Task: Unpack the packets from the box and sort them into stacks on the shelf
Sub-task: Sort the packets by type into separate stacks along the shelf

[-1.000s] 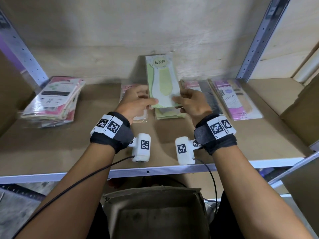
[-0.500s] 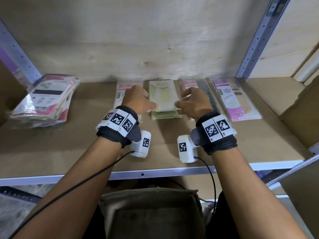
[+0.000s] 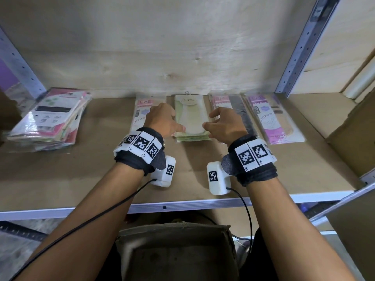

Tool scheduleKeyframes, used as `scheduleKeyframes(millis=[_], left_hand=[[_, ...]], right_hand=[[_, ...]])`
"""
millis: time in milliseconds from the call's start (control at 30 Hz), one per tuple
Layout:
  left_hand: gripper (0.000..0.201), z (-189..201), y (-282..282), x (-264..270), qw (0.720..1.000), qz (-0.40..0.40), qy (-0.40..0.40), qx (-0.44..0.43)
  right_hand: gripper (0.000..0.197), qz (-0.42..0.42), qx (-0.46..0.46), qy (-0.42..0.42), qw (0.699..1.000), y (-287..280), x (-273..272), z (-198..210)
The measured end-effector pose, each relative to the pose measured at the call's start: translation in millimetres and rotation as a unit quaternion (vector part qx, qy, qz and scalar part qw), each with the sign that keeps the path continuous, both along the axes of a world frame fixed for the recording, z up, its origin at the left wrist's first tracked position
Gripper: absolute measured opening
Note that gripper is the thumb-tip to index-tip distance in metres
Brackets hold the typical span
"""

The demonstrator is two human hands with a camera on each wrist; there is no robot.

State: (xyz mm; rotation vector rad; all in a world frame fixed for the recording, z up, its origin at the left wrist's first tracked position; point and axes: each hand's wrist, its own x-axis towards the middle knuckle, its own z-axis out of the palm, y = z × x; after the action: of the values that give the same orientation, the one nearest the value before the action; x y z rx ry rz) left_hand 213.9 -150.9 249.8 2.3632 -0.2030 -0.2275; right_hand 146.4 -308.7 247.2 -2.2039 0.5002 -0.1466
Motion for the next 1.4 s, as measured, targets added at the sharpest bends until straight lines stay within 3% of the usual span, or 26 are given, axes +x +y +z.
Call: scheduleKeyframes(millis=[267,433,567,800,933,1133,1267,1400], left_hand=[[0.046,2,-2,-2,1.000,-0.023,0.000,0.014],[0.060,2,-1,-1,0.999,-0.033,0.007,0.020],[0.052,4,-3,-1,0.999,-0.040,-0.004,0.031],[0.037,16,10,2,0.993,0.008,-0.103,0.063],[0.034,25,42,8,0.990,0.042,-0.135,-0.008],[0.005,24,117,16,0.986,0.108,-0.103,-0.079],[0.013,25,175,16,0.970,0.178,-0.105,-0.129],[0.023,28,229,15,0.951,0.243,-0.185,-0.055]], right_hand=[[0.040,0.009,-0.011,0.022,1.000,-1,-1,-2],[0.039,0.015,-0.014,0.027,0.999,-2,0,-2],[0.042,0.017,-0.030,0.028,0.999,-3,-1,-3],[0.042,0.023,-0.027,-0.001,0.999,-3,-5,-1],[0.036,0.029,-0.006,-0.063,0.998,2,-8,5],[0.013,0.099,0.094,-0.108,0.985,45,-9,10],[0.009,0.174,0.119,-0.113,0.971,98,2,9],[0.010,0.230,0.167,-0.088,0.955,160,27,11]])
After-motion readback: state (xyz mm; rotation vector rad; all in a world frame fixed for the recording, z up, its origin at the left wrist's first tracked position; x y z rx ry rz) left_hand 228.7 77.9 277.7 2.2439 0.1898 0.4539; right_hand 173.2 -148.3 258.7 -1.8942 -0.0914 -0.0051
